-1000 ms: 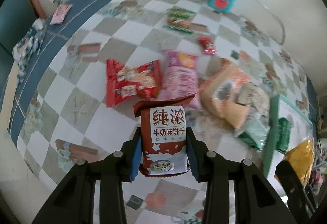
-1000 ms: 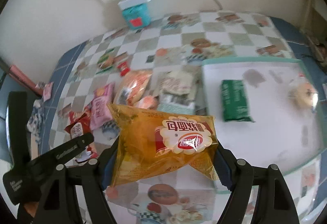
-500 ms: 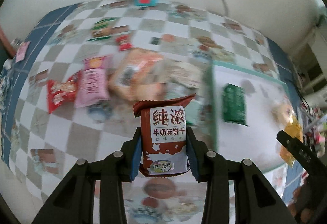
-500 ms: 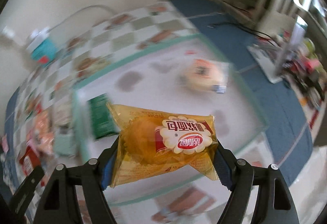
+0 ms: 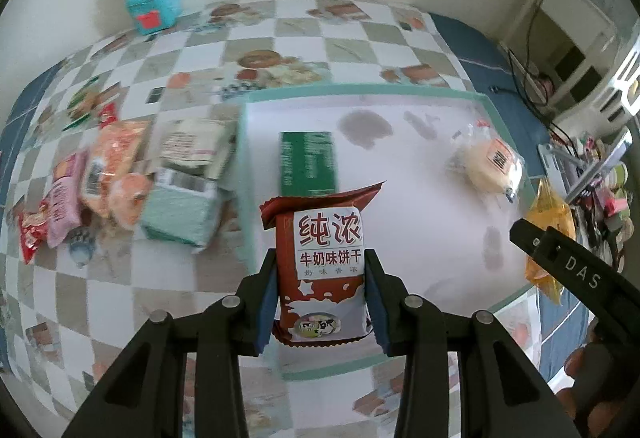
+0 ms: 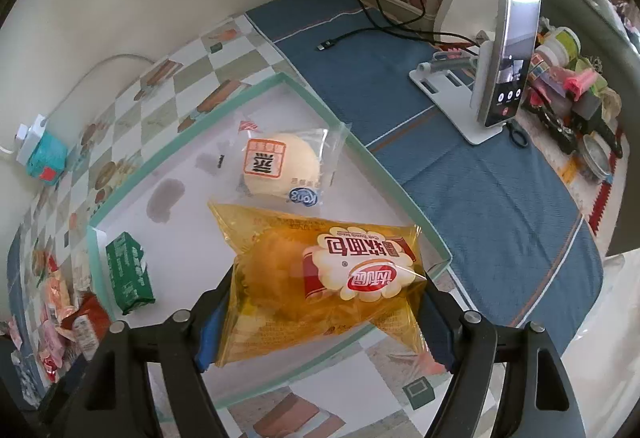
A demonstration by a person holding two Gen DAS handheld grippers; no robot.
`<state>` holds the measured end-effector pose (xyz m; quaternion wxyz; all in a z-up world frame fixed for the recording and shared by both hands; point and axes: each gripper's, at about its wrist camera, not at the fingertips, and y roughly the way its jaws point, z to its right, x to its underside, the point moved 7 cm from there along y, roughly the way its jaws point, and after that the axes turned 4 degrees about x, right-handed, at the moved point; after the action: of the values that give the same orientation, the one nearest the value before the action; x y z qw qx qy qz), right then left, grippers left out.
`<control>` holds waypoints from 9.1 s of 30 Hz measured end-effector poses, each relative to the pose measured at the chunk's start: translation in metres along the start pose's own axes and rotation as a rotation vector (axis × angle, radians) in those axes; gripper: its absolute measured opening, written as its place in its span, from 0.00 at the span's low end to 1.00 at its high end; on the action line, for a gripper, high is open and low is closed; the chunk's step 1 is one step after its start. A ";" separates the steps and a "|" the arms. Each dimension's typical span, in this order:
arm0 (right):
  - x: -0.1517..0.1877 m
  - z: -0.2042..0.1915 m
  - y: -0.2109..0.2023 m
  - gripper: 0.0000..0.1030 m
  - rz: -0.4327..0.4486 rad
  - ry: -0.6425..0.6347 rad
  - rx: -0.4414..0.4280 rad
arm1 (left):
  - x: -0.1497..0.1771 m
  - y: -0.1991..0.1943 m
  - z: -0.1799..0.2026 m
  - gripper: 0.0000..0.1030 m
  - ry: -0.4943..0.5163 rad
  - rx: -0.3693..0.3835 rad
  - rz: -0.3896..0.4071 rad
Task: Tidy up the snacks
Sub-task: 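Carry the red pack with the left gripper while the right gripper carries the yellow pack toward the tray, then open the left gripper over the tray while the right gripper releases the yellow pack into it, then move the left gripper to the red 'nice' pack while the right gripper moves to the green-white pack, then grasp the red 'nice' pack with the left gripper while the right gripper grasps the green-white pack, then carry the red pack with the left gripper while the right gripper carries the green-white pack over the tray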
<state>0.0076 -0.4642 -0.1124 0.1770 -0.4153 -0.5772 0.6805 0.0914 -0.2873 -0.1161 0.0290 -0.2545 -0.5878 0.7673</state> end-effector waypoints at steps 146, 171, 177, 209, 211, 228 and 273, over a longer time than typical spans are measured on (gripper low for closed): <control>0.097 -0.287 0.022 0.65 -0.070 -0.389 -0.228 | 0.007 0.002 -0.357 0.78 -0.653 -0.215 -0.044; 0.104 -0.297 0.030 0.66 -0.048 -0.434 -0.192 | 0.005 0.004 -0.349 0.73 -0.646 -0.231 -0.051; 0.102 -0.295 0.021 0.62 -0.040 -0.438 -0.213 | 0.003 -0.006 -0.348 0.32 -0.643 -0.211 -0.029; 0.044 -0.255 -0.068 0.61 0.113 -0.332 -0.279 | -0.034 -0.121 -0.313 0.27 -0.588 -0.116 0.251; 0.038 -0.245 -0.067 0.61 0.111 -0.310 -0.277 | -0.039 -0.121 -0.301 0.27 -0.565 -0.112 0.255; -0.030 -0.113 -0.057 0.61 0.133 -0.044 -0.215 | -0.076 -0.096 -0.167 0.27 -0.328 -0.030 0.216; -0.041 -0.059 -0.011 0.62 0.029 0.038 -0.177 | -0.076 0.022 0.012 0.27 0.009 0.076 -0.011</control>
<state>0.0746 -0.4534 -0.0865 0.1407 -0.4505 -0.6255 0.6213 0.1574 -0.3310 -0.1067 0.0457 -0.2535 -0.5594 0.7879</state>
